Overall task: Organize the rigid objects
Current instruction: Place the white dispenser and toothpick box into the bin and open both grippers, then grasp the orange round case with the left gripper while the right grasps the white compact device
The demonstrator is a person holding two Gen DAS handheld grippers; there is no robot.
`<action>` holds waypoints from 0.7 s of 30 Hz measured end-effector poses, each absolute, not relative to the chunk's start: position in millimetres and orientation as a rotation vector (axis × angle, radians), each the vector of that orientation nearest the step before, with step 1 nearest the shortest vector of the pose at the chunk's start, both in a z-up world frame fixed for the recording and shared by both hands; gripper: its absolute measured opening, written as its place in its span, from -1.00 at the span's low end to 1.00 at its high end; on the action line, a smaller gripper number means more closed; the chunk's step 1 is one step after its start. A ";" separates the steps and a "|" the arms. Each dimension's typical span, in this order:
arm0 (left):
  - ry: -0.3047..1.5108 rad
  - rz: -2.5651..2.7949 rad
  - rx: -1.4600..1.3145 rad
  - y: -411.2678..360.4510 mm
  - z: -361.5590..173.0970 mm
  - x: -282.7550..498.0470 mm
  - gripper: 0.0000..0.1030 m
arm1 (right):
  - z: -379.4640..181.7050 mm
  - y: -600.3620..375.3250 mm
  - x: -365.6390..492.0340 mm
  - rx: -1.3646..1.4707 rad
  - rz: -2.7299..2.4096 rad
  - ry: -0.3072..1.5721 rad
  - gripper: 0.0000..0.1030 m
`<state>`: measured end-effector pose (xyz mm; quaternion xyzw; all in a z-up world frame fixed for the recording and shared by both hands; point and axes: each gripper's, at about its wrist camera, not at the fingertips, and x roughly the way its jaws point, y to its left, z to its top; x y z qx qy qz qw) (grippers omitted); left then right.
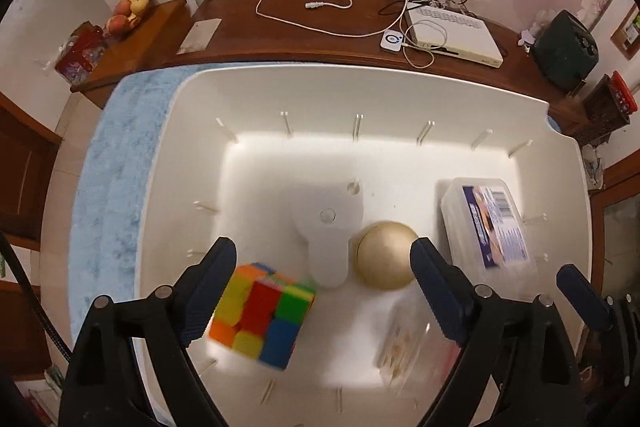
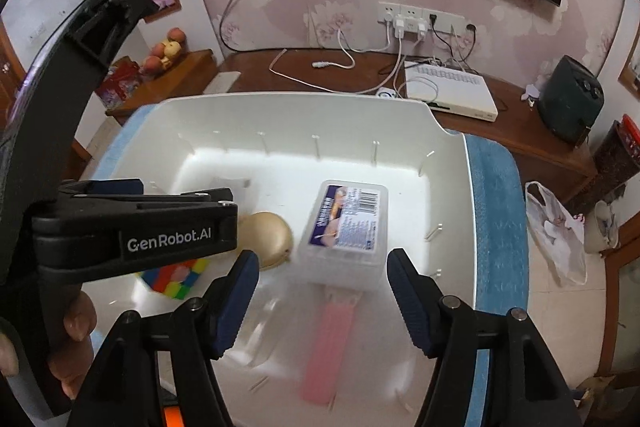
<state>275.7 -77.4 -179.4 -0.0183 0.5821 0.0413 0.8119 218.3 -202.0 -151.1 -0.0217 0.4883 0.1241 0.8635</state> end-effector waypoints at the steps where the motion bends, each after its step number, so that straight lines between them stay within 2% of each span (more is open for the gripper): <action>1: 1.239 0.083 -0.038 -76.1 -174.9 271.0 0.76 | -145.4 -201.3 212.7 -0.048 0.263 1.013 0.31; 21: 1.136 -0.039 -0.040 -48.7 -87.9 152.9 0.75 | -70.1 -204.5 96.3 -0.006 0.216 0.946 0.31</action>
